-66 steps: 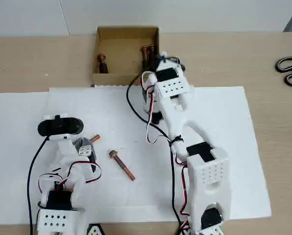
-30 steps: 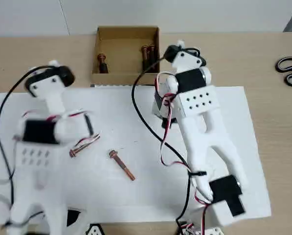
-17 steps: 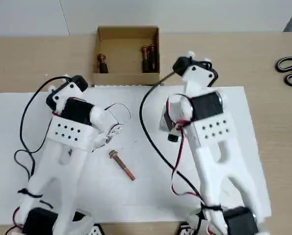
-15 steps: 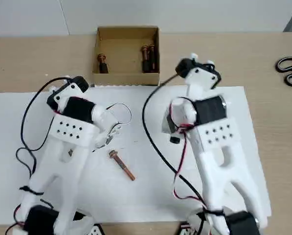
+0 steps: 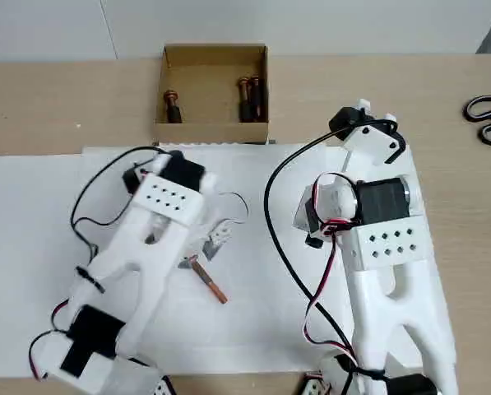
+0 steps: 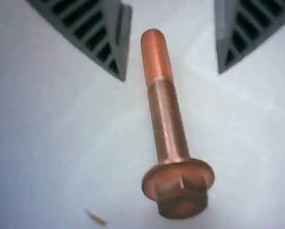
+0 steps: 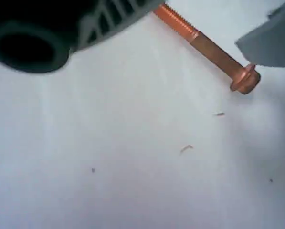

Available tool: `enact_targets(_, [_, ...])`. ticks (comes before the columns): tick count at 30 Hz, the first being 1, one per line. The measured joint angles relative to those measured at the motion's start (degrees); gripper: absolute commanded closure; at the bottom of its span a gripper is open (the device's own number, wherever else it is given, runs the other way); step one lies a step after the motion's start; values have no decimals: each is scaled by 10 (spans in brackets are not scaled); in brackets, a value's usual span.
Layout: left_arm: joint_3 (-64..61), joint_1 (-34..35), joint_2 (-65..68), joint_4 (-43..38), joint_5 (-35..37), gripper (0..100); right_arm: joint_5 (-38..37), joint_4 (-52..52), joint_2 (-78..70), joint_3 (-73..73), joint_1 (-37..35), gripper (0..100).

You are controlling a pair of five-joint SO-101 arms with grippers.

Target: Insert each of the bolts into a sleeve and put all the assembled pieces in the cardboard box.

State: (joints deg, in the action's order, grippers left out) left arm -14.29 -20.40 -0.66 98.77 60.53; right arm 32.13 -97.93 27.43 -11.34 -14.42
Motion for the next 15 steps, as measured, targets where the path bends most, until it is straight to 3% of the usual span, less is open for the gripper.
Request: enact_targets(15, [-26, -6, 35, -3, -13, 878, 0, 4, 1, 0, 0, 995])
